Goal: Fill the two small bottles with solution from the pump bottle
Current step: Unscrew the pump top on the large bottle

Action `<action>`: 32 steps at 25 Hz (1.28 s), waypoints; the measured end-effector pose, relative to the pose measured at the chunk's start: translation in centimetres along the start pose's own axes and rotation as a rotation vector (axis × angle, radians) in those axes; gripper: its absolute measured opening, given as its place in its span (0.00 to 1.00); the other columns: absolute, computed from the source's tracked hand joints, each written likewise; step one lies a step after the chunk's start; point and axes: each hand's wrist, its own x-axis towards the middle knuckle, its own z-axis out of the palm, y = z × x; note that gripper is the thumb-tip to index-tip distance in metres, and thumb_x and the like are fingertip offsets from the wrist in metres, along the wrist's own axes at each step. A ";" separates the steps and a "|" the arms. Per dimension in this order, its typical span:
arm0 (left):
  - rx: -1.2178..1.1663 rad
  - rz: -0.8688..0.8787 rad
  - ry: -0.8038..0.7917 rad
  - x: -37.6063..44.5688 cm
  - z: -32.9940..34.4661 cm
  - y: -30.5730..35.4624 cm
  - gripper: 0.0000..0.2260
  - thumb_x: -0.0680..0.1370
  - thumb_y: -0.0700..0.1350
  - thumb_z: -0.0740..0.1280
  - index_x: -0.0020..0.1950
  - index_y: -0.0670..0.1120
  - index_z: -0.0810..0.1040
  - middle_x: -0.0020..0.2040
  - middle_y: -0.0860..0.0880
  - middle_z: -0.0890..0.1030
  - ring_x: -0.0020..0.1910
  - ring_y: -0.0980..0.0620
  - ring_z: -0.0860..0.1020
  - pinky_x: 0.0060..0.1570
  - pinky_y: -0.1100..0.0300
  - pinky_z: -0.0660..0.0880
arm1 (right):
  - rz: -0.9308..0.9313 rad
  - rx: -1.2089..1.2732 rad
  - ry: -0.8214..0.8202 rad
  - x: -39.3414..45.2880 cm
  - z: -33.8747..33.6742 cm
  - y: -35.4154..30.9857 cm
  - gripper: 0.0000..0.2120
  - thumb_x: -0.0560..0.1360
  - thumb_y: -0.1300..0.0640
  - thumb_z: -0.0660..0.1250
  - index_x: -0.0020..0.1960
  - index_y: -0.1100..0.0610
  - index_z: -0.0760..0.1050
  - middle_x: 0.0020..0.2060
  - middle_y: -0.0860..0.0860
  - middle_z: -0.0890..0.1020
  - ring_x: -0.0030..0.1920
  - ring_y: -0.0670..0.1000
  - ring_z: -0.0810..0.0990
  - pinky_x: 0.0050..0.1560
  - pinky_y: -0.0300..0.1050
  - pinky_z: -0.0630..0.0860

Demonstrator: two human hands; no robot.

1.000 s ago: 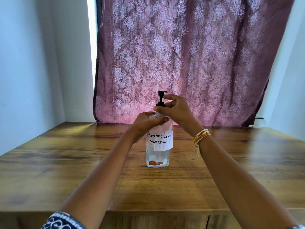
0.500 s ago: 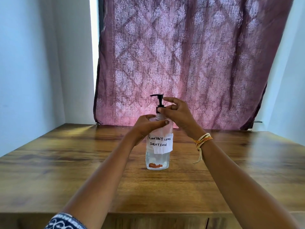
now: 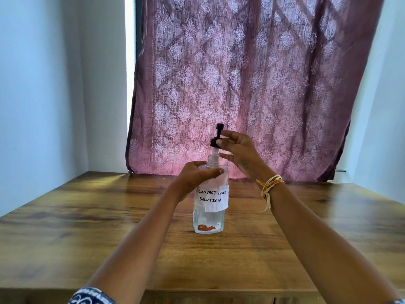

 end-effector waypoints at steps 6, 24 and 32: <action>0.045 0.011 -0.014 -0.3 0.0 0.3 0.29 0.59 0.57 0.79 0.54 0.43 0.83 0.49 0.43 0.87 0.48 0.42 0.85 0.54 0.46 0.81 | -0.050 0.105 0.065 2.0 -0.9 -3.2 0.08 0.76 0.68 0.65 0.51 0.58 0.78 0.37 0.49 0.86 0.43 0.49 0.83 0.48 0.44 0.78; 0.038 0.033 0.043 -0.3 0.1 0.4 0.04 0.70 0.44 0.76 0.42 0.49 0.83 0.37 0.50 0.86 0.37 0.49 0.83 0.40 0.57 0.80 | -0.090 0.470 0.562 3.0 -5.1 -8.0 0.03 0.73 0.63 0.72 0.42 0.61 0.78 0.37 0.54 0.83 0.37 0.51 0.81 0.34 0.43 0.80; 0.129 0.094 -0.042 -2.2 0.0 0.3 0.27 0.63 0.67 0.73 0.54 0.53 0.77 0.48 0.51 0.86 0.45 0.53 0.84 0.42 0.61 0.82 | 0.523 0.506 0.460 -0.4 -5.4 0.9 0.14 0.74 0.55 0.67 0.34 0.60 0.71 0.30 0.53 0.71 0.29 0.49 0.70 0.35 0.41 0.70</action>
